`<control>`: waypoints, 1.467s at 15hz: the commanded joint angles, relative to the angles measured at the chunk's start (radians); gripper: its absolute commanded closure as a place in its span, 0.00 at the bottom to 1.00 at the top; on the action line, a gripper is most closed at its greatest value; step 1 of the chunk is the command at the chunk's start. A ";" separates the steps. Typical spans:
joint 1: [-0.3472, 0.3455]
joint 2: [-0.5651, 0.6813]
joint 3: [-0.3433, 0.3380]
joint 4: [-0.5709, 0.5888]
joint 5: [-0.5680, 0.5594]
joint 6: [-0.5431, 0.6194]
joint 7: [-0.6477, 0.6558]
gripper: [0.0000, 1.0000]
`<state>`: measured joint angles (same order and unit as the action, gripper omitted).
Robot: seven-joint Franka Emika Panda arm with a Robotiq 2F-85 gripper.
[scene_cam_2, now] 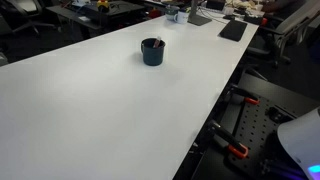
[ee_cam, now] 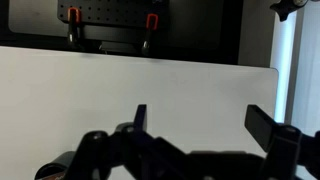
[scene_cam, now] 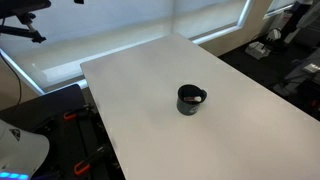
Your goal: Remove the marker from the mug.
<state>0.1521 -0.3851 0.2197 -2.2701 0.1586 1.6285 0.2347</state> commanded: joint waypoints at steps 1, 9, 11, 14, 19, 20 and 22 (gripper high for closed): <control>0.002 0.001 -0.002 0.001 -0.001 -0.001 0.000 0.00; 0.002 0.001 -0.002 0.001 -0.001 -0.001 0.000 0.00; -0.001 0.003 -0.013 -0.003 0.009 0.003 -0.018 0.00; -0.016 -0.017 -0.045 -0.031 0.020 0.013 -0.035 0.00; -0.055 -0.055 -0.120 -0.099 0.023 0.023 -0.061 0.00; -0.045 -0.012 -0.098 -0.051 0.005 0.001 -0.041 0.00; -0.054 -0.013 -0.106 -0.057 0.004 0.001 -0.048 0.00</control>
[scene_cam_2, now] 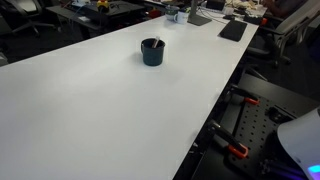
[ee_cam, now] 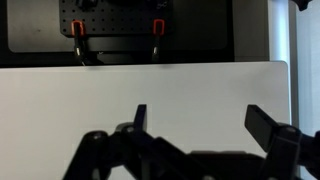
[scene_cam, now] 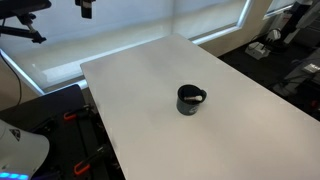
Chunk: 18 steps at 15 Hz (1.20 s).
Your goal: Remove the marker from the mug.
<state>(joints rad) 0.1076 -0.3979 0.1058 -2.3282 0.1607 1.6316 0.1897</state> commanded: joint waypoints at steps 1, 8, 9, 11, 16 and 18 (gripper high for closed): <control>-0.009 0.000 0.009 0.002 0.002 -0.002 -0.003 0.00; -0.005 0.027 0.014 0.019 0.001 -0.009 -0.021 0.00; -0.010 0.042 0.009 0.024 -0.003 -0.005 -0.024 0.00; -0.021 0.076 -0.013 0.039 -0.013 -0.009 -0.066 0.00; -0.081 0.151 -0.082 0.090 -0.066 -0.028 -0.129 0.00; -0.110 0.164 -0.105 0.106 -0.109 -0.032 -0.118 0.00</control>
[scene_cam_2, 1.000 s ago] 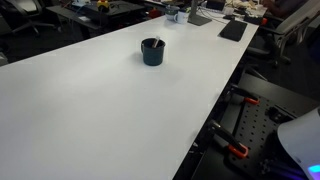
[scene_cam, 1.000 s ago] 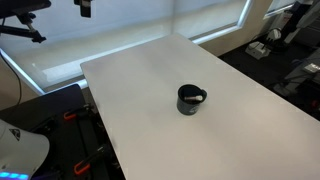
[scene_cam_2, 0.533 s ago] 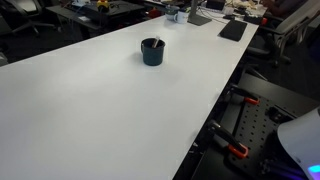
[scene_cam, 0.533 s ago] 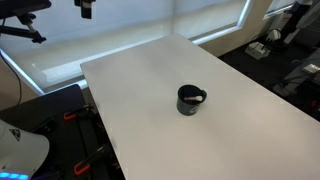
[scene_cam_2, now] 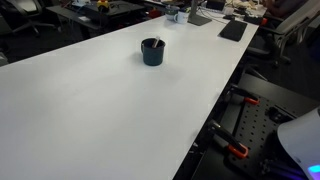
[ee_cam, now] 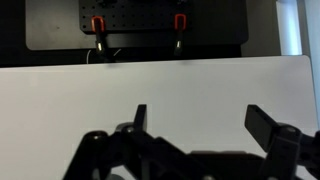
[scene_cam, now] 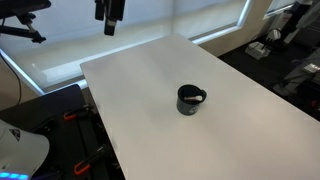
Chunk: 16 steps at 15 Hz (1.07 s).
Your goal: Remove the marker from the mug.
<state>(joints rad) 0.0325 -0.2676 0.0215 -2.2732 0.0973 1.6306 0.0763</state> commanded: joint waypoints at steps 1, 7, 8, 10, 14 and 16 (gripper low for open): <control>-0.052 0.036 -0.035 0.058 -0.069 -0.034 -0.002 0.00; -0.098 0.017 -0.078 0.046 -0.094 -0.004 0.000 0.00; -0.101 0.011 -0.081 0.046 -0.094 -0.004 0.000 0.00; -0.100 0.005 -0.079 0.046 -0.094 -0.004 0.003 0.00; -0.103 0.037 -0.085 0.061 -0.086 -0.001 -0.001 0.00; -0.114 0.089 -0.105 0.087 -0.081 -0.003 -0.027 0.00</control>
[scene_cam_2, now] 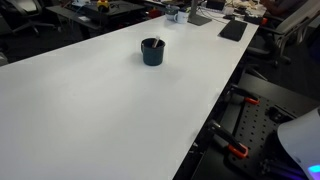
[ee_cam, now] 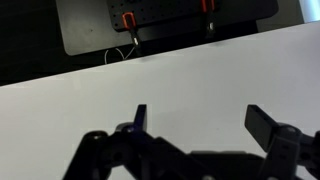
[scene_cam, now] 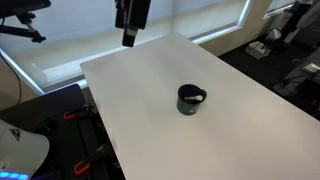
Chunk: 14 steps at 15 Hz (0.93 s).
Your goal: Remove the marker from the mug.
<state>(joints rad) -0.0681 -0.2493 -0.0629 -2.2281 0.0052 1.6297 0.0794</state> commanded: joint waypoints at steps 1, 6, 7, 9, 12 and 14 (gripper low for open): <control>-0.019 0.096 -0.029 0.052 0.008 0.002 -0.041 0.00; -0.062 0.262 -0.090 0.173 -0.011 -0.006 -0.159 0.00; -0.071 0.292 -0.098 0.203 -0.026 -0.008 -0.178 0.00; -0.089 0.346 -0.109 0.267 -0.063 -0.001 -0.210 0.00; -0.105 0.407 -0.116 0.389 -0.145 0.003 -0.219 0.00; -0.103 0.401 -0.108 0.430 -0.165 0.018 -0.223 0.00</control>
<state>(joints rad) -0.1723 0.1349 -0.1784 -1.8862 -0.1266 1.6444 -0.1301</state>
